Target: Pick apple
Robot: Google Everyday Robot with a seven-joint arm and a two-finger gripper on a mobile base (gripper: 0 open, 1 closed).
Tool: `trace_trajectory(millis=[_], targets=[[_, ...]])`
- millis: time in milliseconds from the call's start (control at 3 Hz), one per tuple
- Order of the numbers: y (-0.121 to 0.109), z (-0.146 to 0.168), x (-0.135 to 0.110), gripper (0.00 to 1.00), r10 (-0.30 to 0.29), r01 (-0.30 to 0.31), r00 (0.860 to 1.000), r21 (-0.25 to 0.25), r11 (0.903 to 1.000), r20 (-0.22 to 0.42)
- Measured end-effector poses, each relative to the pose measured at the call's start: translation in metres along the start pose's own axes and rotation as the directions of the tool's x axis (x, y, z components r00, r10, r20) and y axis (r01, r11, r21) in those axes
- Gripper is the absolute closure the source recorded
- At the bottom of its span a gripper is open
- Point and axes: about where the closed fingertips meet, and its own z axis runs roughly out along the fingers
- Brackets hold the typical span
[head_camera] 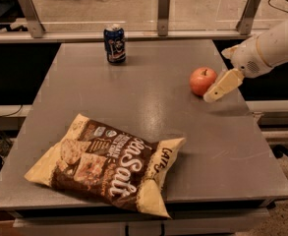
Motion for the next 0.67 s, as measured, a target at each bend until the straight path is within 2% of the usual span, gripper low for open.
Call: trace_trajectory(millis=[333,667], targets=[[-0.0014,0.0191,-0.0047,0.18,0.046,-0.044,0.998,-0.049,0.9978,0.044],[0.0020,0.0243,-0.0111,0.41,0.081,-0.074,0.994,-0.097,0.9925,0.074]])
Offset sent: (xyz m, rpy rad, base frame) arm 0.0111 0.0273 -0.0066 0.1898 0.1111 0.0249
